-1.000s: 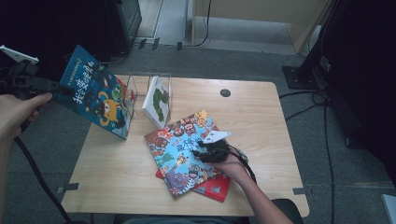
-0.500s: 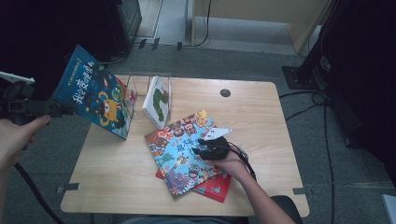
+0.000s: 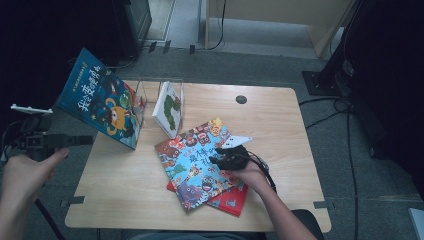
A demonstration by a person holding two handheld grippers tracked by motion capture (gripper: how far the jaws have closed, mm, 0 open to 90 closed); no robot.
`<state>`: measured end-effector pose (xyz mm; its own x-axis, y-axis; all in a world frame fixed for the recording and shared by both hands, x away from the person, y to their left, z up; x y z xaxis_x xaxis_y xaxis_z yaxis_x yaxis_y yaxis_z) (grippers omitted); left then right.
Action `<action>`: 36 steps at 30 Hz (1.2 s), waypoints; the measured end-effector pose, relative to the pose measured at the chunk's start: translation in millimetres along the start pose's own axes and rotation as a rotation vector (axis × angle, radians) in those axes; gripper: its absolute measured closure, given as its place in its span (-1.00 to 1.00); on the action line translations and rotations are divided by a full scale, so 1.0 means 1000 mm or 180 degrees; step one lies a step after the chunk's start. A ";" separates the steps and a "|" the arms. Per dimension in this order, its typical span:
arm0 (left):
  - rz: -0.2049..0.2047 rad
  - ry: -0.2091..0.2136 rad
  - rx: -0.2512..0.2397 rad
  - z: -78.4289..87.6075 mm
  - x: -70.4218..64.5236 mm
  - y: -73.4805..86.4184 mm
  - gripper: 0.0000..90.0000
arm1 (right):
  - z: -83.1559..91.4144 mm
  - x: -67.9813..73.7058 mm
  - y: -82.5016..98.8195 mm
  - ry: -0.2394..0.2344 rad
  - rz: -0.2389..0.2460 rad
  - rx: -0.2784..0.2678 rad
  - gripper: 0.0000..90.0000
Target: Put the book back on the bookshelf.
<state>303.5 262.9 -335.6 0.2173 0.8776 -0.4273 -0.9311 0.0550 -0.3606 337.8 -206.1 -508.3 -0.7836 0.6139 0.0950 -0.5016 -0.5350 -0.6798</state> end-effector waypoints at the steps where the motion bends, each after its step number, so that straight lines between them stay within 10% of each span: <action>1: -0.0036 0.0008 0.0019 -0.003 -0.003 0.002 -0.04 | 0.001 -0.001 0.000 0.0008 -0.0001 0.0003 0.18; 14: -0.0252 0.0138 0.0090 -0.046 -0.025 0.015 -0.01 | 0.008 -0.009 0.004 0.0055 -0.0049 -0.0011 0.19; 36: -0.0563 0.0205 0.0358 -0.142 -0.057 -0.014 0.18 | 0.024 -0.016 0.021 0.0160 -0.0175 -0.0033 0.23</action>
<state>346.1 144.8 -423.8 0.3951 0.8175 -0.4190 -0.9028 0.2614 -0.3414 331.1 -240.8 -506.6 -0.7355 0.6707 0.0960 -0.5394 -0.4938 -0.6821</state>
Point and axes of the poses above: each handheld gripper's, and its own axes: z roughly backward along the jaws, y roughly out of its underside, x roughly to its left, the point moved 2 cm from there along -z, roughly forward along the jaws, and after that the axes turned 8 degrees about x, right-handed, at the moved point
